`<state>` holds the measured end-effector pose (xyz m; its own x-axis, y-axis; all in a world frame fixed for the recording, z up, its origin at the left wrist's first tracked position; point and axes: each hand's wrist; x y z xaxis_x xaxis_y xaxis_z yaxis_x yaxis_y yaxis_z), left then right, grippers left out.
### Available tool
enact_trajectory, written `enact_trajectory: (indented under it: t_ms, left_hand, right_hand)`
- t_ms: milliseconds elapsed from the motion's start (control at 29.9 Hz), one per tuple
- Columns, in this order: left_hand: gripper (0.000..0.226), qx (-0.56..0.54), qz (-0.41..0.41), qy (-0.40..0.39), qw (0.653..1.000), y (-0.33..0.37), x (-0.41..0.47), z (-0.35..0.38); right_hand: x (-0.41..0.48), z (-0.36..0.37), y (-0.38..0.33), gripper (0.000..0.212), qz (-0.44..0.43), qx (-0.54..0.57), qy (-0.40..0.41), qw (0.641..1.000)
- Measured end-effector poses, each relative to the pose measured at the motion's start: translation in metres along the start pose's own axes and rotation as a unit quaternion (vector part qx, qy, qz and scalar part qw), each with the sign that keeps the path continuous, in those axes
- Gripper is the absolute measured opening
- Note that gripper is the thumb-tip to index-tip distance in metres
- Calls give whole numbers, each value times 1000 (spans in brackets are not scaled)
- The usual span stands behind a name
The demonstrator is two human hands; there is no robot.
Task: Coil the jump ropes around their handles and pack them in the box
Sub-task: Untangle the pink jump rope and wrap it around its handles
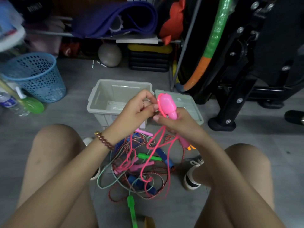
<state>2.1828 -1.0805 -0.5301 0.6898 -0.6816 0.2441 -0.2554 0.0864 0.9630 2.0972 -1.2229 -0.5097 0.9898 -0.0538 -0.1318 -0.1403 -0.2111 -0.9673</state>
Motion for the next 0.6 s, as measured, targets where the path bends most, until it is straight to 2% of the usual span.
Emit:
enact_trajectory:
  t_ms: [100,167,234,301,367,434,501,601]
  left_hand:
    - [14,-33,-25,-51,998,0,-1,-4]
    - [24,-34,-36,-112,992,-4,0,-7]
    - [27,-20,-56,-149,987,-14,0,-9]
    - [27,40,-95,-194,976,-32,1,-11]
    - [30,178,-146,-278,933,-50,-3,-12]
    - [27,314,-198,-343,863,-71,-6,-16]
    - [19,407,-216,-337,821,-83,-7,-20]
    - [23,469,-206,-244,823,-83,-5,-30]
  right_hand:
    - [0,-8,-1,14,-4,70,40,997]
    - [-3,-13,-2,2,-25,146,47,988]
    - [-6,-19,-4,6,-53,209,42,976]
    - [-8,-25,-8,9,-81,273,42,958]
    - [-10,-31,-13,13,-98,318,61,941]
    - [-10,-34,-16,13,-108,333,112,930]
    - [-10,-33,-17,14,-123,335,160,920]
    - [-8,-31,-16,21,-138,258,240,926]
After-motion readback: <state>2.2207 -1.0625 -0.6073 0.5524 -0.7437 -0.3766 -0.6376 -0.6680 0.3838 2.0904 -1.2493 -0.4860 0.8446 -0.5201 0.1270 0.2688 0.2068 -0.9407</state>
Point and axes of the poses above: each hand's wrist, its own x-axis towards the middle knuckle, its own z-axis out of the palm, y = z × x, and after that the axes turned 1 degree about -y, right-handed
